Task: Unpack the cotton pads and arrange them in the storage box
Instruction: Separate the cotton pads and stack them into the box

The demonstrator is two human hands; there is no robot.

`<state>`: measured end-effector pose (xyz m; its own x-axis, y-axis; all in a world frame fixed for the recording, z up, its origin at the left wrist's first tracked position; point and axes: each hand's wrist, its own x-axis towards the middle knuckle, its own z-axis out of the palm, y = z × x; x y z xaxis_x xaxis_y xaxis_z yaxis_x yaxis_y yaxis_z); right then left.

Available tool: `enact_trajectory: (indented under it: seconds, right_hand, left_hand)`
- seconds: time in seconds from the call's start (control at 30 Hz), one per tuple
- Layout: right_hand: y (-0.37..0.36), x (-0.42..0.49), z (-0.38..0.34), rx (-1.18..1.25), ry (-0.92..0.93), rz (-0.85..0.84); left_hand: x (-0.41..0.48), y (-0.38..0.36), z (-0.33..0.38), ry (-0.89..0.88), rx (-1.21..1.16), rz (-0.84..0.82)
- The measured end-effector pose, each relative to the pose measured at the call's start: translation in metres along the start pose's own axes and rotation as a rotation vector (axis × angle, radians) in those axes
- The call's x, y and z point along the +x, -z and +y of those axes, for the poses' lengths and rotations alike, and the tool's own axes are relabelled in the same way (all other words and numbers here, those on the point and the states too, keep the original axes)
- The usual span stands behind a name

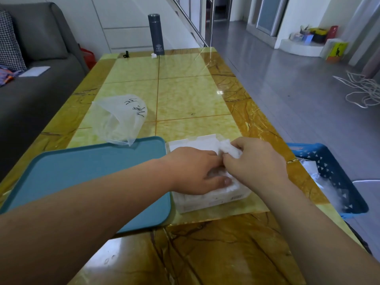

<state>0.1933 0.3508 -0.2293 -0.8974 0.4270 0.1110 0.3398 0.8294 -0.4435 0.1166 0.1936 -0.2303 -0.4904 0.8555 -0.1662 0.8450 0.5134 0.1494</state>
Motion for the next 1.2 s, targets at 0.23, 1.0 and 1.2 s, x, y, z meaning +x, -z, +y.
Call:
enact_trajectory:
  seconds: [0.23,1.0,1.2]
  right_hand:
    - [0.002,0.000,0.001,-0.017,0.037,-0.003]
    - [-0.003,-0.010,-0.009,-0.162,-0.003,-0.011]
    - [-0.003,-0.010,-0.012,-0.307,0.012,-0.122]
  left_hand:
    - [0.003,0.005,0.009,-0.008,0.130,-0.071]
    - [0.005,0.009,0.013,-0.048,0.230,-0.092]
    - [-0.023,0.008,-0.012,0.031,-0.112,0.154]
